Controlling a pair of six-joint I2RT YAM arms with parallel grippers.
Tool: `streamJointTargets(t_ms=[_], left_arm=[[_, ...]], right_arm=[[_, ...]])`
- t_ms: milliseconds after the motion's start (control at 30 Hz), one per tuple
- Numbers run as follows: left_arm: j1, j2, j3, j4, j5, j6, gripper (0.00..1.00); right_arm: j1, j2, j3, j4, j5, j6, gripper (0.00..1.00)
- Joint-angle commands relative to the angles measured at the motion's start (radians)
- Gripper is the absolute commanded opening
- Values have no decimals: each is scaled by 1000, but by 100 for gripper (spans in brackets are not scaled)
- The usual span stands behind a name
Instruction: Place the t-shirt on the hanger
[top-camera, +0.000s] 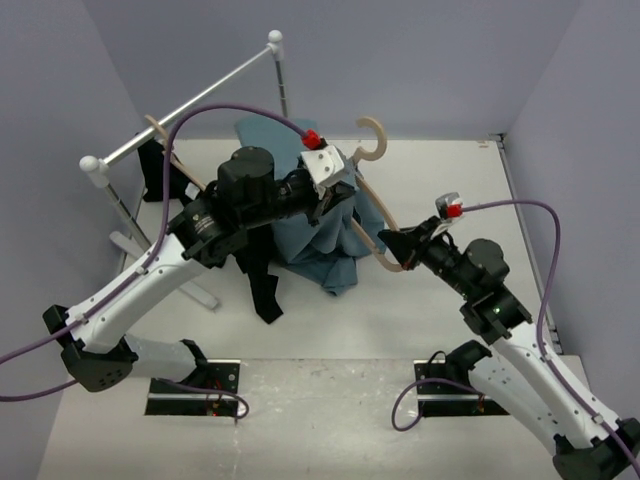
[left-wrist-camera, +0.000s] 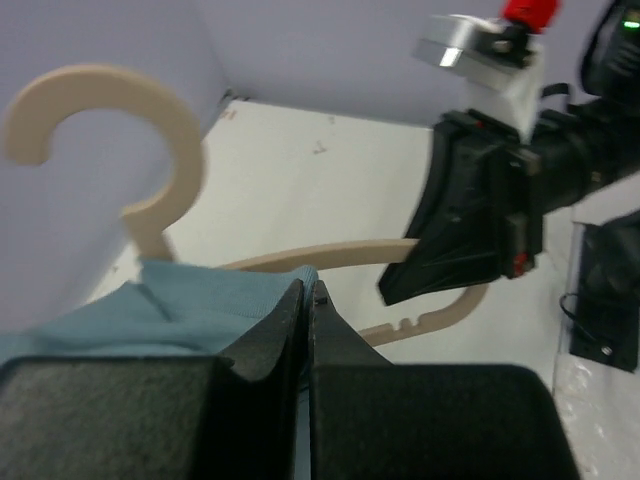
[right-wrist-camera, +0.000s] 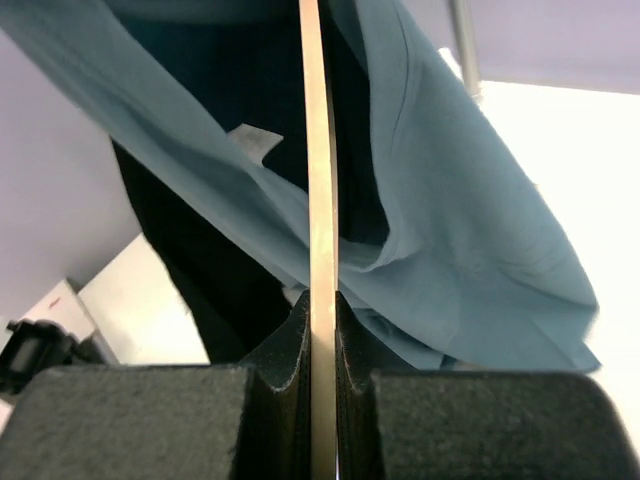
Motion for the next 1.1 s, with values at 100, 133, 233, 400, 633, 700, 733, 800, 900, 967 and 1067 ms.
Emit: streamJointTargets(t_ms=[100, 133, 233, 400, 633, 700, 733, 800, 900, 967, 1067], left_arm=[[-6, -54, -57, 88, -659, -109, 0], [-6, -63, -71, 90, -669, -110, 0], [-6, -100, -113, 151, -749, -108, 0], [-6, -82, -109, 162, -583, -130, 0], [-19, -36, -238, 263, -101, -238, 0], [-41, -37, -271, 300, -20, -247, 0], [-46, -38, -263, 288, -38, -240, 0], [-54, -40, -232, 216, -109, -224, 0], [-47, -46, -95, 105, -445, -208, 64], [-41, -37, 22, 11, -577, -180, 100], [-22, 4, 192, -126, -656, -120, 100]], right_arm=[[-5, -109, 72, -5, 243, -7, 0], [-5, -95, 78, -89, 259, -11, 0], [-5, 1, 253, -351, 272, -106, 0], [-5, -57, 227, -298, 258, -82, 0], [-16, -9, 193, -71, 154, -47, 0], [-40, 31, 167, 3, 90, -29, 0], [-51, 35, 157, 21, 59, -30, 0], [-65, 30, 117, 53, 17, -40, 0], [-90, -70, 43, 101, -26, -90, 0], [-117, -116, 3, 119, -59, -117, 0], [-157, -137, -27, 139, -114, -137, 0]])
